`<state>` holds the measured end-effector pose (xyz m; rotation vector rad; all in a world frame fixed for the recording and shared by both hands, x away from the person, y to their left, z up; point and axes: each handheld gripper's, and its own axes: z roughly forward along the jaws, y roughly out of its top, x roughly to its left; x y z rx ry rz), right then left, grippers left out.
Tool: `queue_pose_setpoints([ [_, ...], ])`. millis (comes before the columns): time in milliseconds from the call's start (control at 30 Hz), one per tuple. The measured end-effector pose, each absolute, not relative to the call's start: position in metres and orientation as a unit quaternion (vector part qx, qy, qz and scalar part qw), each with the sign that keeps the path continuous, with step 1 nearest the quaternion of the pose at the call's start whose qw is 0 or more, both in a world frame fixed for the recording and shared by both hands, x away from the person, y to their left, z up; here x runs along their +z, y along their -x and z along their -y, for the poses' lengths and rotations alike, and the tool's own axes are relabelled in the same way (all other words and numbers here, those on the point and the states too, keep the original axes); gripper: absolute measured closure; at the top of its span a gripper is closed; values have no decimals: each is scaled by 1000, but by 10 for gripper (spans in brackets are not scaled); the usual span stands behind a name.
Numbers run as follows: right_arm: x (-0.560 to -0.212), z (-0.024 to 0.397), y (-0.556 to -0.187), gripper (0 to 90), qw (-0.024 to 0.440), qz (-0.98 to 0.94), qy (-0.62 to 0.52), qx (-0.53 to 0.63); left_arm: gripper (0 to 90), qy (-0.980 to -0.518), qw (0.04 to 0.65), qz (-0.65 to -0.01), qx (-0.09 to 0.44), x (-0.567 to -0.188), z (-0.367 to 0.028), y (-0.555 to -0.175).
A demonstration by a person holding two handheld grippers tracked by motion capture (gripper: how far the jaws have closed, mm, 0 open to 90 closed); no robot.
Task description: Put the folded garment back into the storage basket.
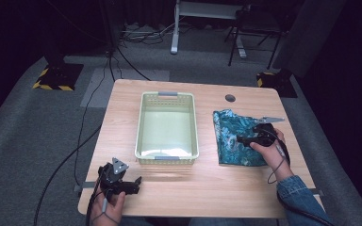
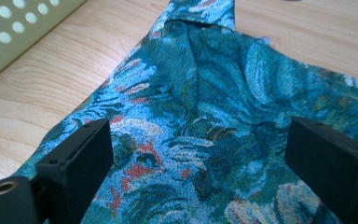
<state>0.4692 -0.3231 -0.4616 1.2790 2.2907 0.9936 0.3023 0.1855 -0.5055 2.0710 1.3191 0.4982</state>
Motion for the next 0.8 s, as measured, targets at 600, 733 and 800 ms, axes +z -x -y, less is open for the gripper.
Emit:
queue_pose_setpoints([
  [600, -489, 319, -477, 81, 140, -824, -458, 303, 3, -788, 313, -496, 187, -505, -185, -302],
  [733, -490, 315, -477, 79, 151, -833, -447, 287, 3, -788, 313, -496, 187, -505, -185, -302],
  [800, -490, 314, -476, 79, 154, -835, -446, 283, 3, -788, 313, -496, 187, -505, -185, -302],
])
